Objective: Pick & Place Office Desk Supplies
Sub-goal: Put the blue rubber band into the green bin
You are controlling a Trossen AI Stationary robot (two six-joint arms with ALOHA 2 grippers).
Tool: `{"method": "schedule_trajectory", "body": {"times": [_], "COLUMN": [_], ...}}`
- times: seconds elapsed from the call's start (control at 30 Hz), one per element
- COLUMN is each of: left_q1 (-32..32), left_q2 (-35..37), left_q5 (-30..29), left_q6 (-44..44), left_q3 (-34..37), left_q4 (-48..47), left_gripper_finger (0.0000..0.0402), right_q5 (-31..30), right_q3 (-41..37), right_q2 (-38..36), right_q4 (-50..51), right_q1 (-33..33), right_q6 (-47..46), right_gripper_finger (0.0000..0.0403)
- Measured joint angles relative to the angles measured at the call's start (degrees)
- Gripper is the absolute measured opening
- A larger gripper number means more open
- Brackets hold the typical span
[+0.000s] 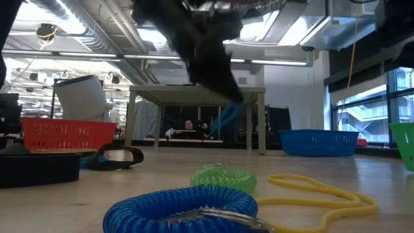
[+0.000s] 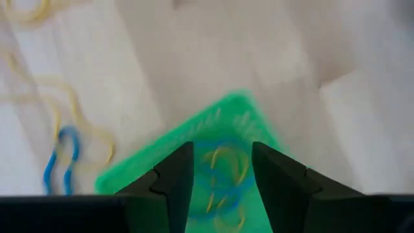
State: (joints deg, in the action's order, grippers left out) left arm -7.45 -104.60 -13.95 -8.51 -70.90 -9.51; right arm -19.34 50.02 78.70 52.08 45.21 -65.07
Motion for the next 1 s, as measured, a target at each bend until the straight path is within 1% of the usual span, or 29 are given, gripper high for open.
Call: {"method": "schedule_trajectory", "body": {"times": [0.07,0.17,0.27,0.33,0.4,0.47,0.53,0.6,0.73,0.83,1.0], "left_q1": [-1.6,-4.3,-7.3,-9.2,-11.4,-13.0,-14.5,-15.4,-16.7,-16.9,-16.8], "left_q2": [2.3,5.8,8.5,9.7,10.3,10.2,10.2,10.2,10.2,10.2,10.2], "left_q5": [-0.5,-2.7,-6.4,-8.9,-10.7,-11.8,-13.1,-14.1,-17.0,-17.0,-17.1], "left_q6": [2.7,6.5,9.9,11.5,12.9,14.0,14.3,14.2,13.8,13.8,13.8], "left_q3": [-0.1,-0.2,-0.1,-0.3,-0.3,-0.2,0.1,0.9,2.9,3.0,3.0], "left_q4": [3.4,7.0,9.4,12.0,12.3,12.5,12.8,13.2,14.7,14.9,14.9], "left_gripper_finger": [0.0004,0.0003,0.0005,0.0006,0.0006,0.0005,0.0004,0.0005,0.0005,0.0004,0.0006], "right_q5": [-6.7,-19.0,-31.5,-38.9,-44.1,-46.0,-45.3,-42.2,-31.4,-22.7,-12.0], "right_q3": [0.0,0.0,0.0,0.0,0.0,0.0,0.0,0.0,0.0,0.0,0.0], "right_q2": [0.0,0.0,0.0,0.0,0.0,0.0,0.0,0.0,0.0,0.7,2.3], "right_q4": [-0.5,-2.9,-7.3,-11.4,-16.5,-22.0,-27.5,-32.5,-41.0,-47.7,-57.3], "right_q1": [0.0,0.0,0.0,-0.3,-0.8,-1.9,-3.5,-5.5,-10.1,-13.3,-17.6], "right_q6": [1.4,3.5,7.4,11.9,18.3,25.8,32.5,37.3,45.1,51.2,60.7], "right_gripper_finger": [0.0158,0.0158,0.0158,0.0158,0.0158,0.0158,0.0158,0.0158,0.0158,0.0158,0.0158]}}
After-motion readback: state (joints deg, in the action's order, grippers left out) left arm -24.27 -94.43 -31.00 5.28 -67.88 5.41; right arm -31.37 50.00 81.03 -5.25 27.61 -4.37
